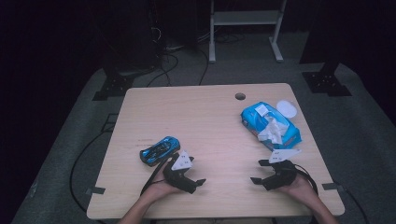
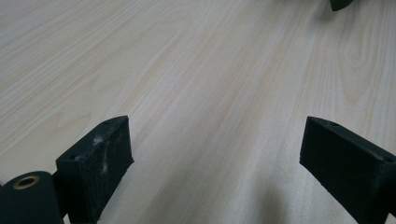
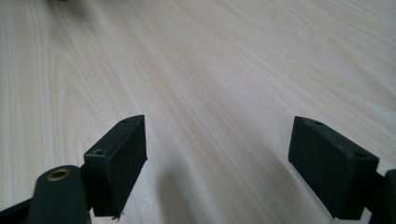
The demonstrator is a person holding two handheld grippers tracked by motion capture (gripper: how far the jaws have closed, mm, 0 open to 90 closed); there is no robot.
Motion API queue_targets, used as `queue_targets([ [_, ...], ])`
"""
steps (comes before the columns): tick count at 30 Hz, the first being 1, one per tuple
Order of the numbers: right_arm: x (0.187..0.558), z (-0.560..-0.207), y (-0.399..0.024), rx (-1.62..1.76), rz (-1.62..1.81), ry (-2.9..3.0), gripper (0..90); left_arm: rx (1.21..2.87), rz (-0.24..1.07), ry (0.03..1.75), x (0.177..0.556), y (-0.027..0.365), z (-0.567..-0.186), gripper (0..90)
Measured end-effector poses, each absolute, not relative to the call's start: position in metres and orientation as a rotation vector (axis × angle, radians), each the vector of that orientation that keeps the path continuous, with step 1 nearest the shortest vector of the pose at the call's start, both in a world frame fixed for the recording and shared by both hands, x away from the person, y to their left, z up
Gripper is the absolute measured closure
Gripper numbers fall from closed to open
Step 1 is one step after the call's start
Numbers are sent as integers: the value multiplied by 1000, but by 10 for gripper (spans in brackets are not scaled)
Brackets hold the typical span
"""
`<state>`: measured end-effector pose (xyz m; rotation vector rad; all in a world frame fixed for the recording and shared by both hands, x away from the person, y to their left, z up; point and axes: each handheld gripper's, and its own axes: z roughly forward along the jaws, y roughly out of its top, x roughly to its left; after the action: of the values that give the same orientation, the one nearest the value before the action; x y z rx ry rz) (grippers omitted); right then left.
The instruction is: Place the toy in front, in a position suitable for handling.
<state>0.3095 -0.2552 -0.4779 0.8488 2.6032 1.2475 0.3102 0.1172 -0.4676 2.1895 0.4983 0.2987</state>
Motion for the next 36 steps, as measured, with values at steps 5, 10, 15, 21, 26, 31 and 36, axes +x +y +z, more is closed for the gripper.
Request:
queue_targets([
  [5,314,-480,-256,870,1285,2615,185,2200,288,528,311,120,-469,85],
  [10,308,-476,-255,838,1273,2612,186,2214,301,493,308,122,-462,85],
  [15,305,-471,-252,821,1280,2611,186,2205,336,483,306,126,-453,59],
  [21,305,-460,-244,776,1290,2615,185,2177,416,447,307,140,-425,36],
  [26,304,-460,-242,774,1312,2629,186,2249,481,424,320,160,-405,36],
  [31,305,-461,-243,775,1312,2639,186,2301,501,463,338,177,-398,36],
  [36,307,-461,-243,779,1320,2641,195,2349,511,619,369,208,-402,42],
])
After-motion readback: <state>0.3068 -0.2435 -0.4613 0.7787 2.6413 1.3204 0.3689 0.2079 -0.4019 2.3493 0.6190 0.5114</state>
